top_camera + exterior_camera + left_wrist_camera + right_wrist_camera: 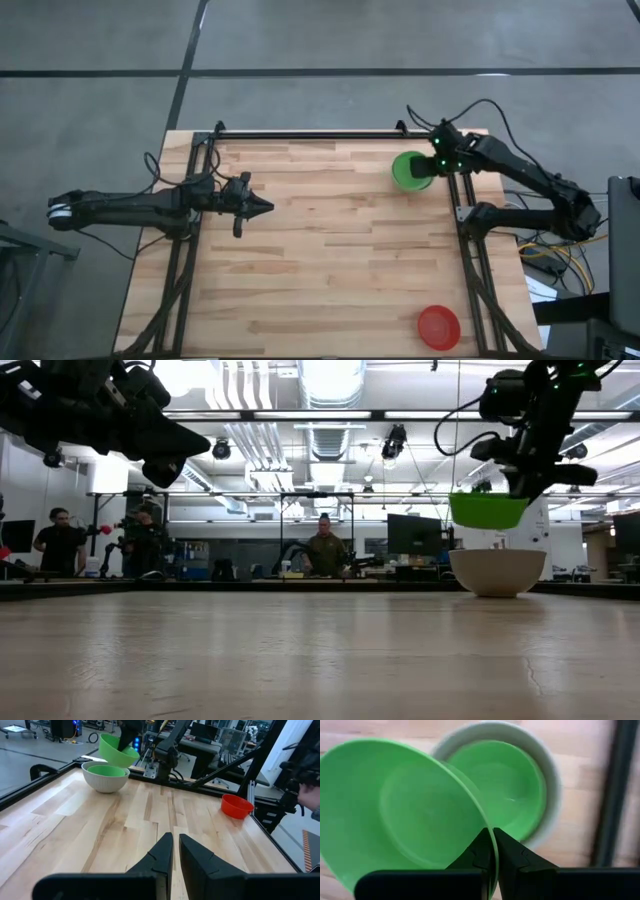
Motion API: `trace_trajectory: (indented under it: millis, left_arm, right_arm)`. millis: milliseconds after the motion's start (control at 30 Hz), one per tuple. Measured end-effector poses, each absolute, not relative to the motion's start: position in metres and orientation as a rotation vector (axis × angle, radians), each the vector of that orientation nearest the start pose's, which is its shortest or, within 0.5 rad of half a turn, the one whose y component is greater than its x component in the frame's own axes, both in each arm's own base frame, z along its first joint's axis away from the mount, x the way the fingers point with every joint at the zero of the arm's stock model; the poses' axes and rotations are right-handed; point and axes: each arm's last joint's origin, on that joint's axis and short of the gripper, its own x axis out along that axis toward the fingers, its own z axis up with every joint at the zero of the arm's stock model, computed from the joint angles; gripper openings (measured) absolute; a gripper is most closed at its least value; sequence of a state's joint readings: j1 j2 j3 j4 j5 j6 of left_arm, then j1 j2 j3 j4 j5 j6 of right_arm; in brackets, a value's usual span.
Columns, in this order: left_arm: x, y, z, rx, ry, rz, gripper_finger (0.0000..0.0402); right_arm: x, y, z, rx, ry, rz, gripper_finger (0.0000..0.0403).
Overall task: Nest bowls inside each other
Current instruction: Stack the green bowl on top of the green bowl
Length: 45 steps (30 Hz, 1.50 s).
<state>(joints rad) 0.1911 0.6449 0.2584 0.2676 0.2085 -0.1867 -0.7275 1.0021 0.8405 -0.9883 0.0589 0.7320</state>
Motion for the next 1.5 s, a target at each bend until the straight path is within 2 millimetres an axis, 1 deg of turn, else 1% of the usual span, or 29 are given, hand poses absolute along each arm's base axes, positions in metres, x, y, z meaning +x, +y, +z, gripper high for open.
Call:
trace_trajectory:
  millis: [133,200,300,400,567,767,1000,1367,1500]
  left_arm:
    - [0.152,0.023,0.214,-0.21,0.118,-0.007,0.0035]
    - [0.152,0.023,0.214,-0.21,0.118,-0.007,0.0035]
    - [0.152,0.023,0.214,-0.21,0.118,-0.006,0.0035]
    - [0.152,0.023,0.214,-0.21,0.118,-0.006,0.0035]
    - [0.152,0.023,0.214,-0.21,0.118,-0.006,0.0035]
    - [0.152,0.023,0.214,-0.21,0.119,-0.007,0.0035]
    - [0.152,0.023,0.214,-0.21,0.118,-0.006,0.0035]
    - [0.152,0.023,0.214,-0.21,0.118,-0.006,0.0035]
    - [0.152,0.023,0.214,-0.21,0.118,-0.006,0.0035]
  right_arm:
    - [0.118,-0.125,0.263,1.009,0.847,-1.138,0.0008]
    - [0.115,-0.132,0.262,1.02,0.863,-1.165,0.0008]
    - [0.112,-0.144,0.257,1.037,0.897,-1.172,0.0008]
    - [0.112,-0.155,0.248,1.082,0.947,-1.135,0.0008]
    - [0.116,-0.169,0.237,1.091,0.974,-1.098,0.0008]
    - [0.118,-0.176,0.227,1.094,1.025,-1.094,0.0008]
    - [0.113,-0.181,0.219,1.106,1.06,-1.104,0.0008]
    - [0.109,-0.18,0.214,1.106,1.081,-1.082,0.0009]
    - [0.109,-0.181,0.215,1.103,1.071,-1.068,0.0024]
